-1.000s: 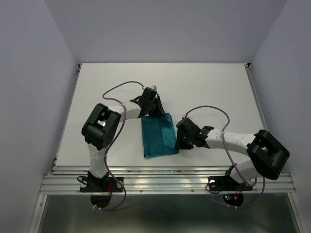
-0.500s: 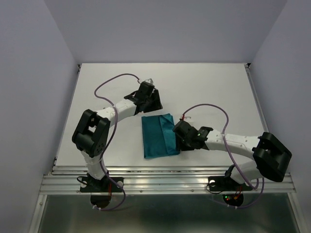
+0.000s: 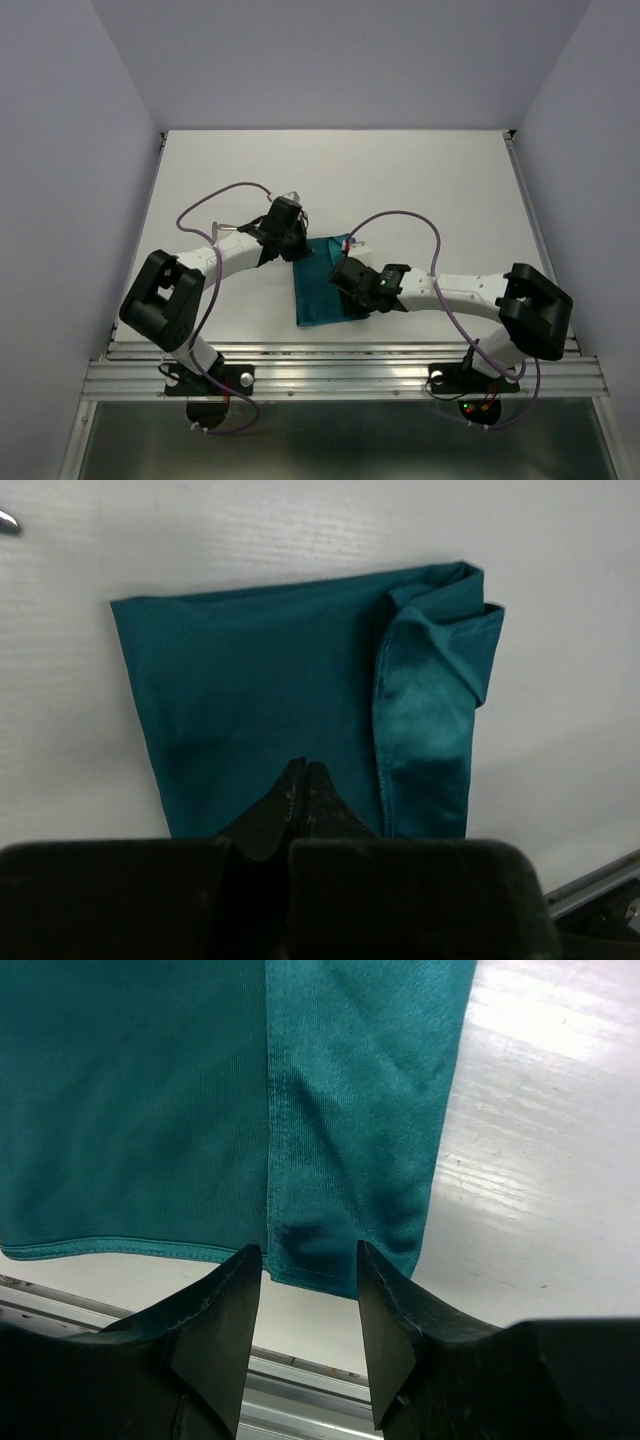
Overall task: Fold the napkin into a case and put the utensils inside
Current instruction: Fold the lower triangle-folded napkin at the center of the board.
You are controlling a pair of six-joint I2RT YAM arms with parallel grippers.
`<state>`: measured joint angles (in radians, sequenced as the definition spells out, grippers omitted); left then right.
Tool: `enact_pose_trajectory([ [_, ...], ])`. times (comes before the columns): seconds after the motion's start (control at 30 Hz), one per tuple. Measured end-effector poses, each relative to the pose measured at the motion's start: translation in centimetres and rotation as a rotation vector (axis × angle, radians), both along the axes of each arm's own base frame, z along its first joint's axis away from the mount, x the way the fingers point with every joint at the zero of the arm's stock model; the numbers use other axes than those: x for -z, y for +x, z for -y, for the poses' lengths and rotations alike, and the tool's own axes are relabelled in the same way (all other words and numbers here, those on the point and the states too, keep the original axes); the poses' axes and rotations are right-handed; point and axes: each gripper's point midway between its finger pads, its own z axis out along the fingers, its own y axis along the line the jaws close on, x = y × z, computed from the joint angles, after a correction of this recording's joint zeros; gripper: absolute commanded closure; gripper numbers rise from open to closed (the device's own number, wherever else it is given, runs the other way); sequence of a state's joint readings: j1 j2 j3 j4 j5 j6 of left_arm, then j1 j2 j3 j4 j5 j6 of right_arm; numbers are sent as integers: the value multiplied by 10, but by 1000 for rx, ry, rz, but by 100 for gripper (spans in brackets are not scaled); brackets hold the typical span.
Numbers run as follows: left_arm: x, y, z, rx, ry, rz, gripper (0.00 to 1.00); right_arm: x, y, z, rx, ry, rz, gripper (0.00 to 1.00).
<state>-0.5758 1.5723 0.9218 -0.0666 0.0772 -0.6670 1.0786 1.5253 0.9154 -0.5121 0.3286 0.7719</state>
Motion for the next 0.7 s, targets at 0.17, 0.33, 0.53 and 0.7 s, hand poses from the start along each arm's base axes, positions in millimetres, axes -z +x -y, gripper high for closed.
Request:
enact_pose_trajectory([
  [0.17,26,-34,-3,36,-17,-85,100,13,-7,-2,-31,-36,-26,54],
  [0.33,42,-49,-5,50,-33,-122,100,19,-8,-1,-36,-54,-36,58],
  [0.53,50,-52,0,51,-75,-133,100,25,-9,-3,-42,-70,-43,71],
  [0.7,49,-51,2,49,-96,-124,100,25,-7,-4,-36,-75,-40,81],
])
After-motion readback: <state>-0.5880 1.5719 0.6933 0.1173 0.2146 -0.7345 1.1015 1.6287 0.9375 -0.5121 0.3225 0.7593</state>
